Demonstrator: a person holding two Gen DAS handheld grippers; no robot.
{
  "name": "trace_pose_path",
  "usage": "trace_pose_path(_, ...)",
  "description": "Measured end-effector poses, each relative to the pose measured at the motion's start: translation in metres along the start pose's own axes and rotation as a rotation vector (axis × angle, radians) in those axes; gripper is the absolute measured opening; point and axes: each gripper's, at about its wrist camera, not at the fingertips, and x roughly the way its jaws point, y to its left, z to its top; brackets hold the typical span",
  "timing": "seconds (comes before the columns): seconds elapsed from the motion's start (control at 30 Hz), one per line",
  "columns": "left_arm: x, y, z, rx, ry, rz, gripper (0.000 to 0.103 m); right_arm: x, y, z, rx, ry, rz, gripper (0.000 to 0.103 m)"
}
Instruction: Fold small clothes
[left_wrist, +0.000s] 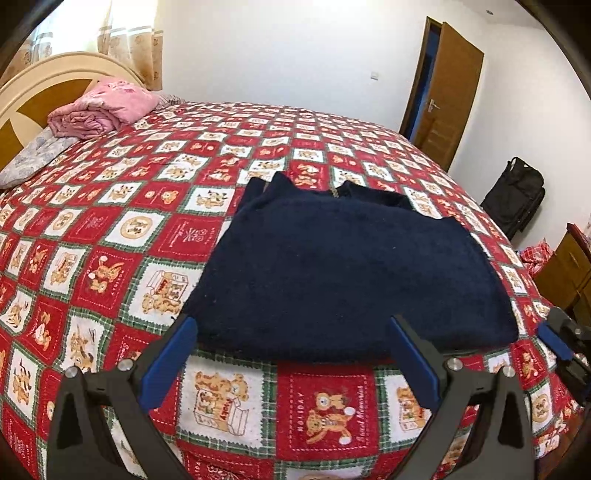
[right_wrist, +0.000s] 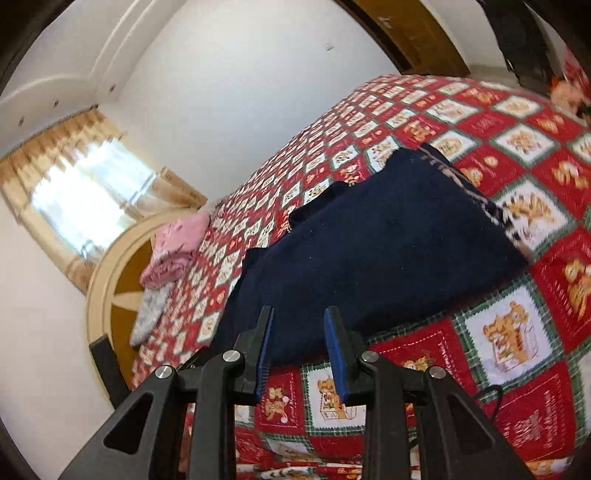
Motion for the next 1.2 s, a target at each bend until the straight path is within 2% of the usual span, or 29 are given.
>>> trace_pose_path(0.2, 0.016, 0.006, -0.002, -0.020, -0.001, -0.014, 0.103, 0.003, 0.011, -0.002, -0.109, -0.019, -0.054, 0.029)
trace_pose_path(0.33, 0.027, 0.008, -0.003, -0.018, 0.024, -0.032, 0.103, 0.027, 0.004, -0.006, -0.102, 0.058, -0.053, 0.029)
trace_pose_path(0.47, 0.031, 0.024, 0.002, -0.036, 0.014, -0.016, 0.103, 0.045, -0.004, -0.004, -0.074, 0.100, -0.048, 0.029)
trace_pose_path(0.6, 0.036, 0.040, 0.015, -0.057, 0.009, 0.000, 0.103, 0.054, 0.004, 0.004, -0.086, 0.108, -0.043, 0.029)
trace_pose_path(0.73, 0.040, 0.051, 0.027, -0.072, -0.009, -0.015, 0.103, 0.059, 0.016, 0.013, -0.126, 0.081, -0.048, 0.029)
trace_pose_path(0.9, 0.050, 0.063, 0.030, -0.031, -0.007, 0.001, 0.103, 0.078, 0.008, 0.011, -0.093, 0.119, -0.053, 0.029)
trace_pose_path(1.03, 0.061, 0.077, 0.032, -0.070, -0.002, -0.038, 0.103, 0.094, 0.010, 0.009, -0.106, 0.145, -0.055, 0.029)
trace_pose_path(1.2, 0.095, 0.084, 0.032, -0.173, 0.092, -0.106, 0.103, 0.107, 0.015, 0.004, -0.146, 0.176, -0.050, 0.029)
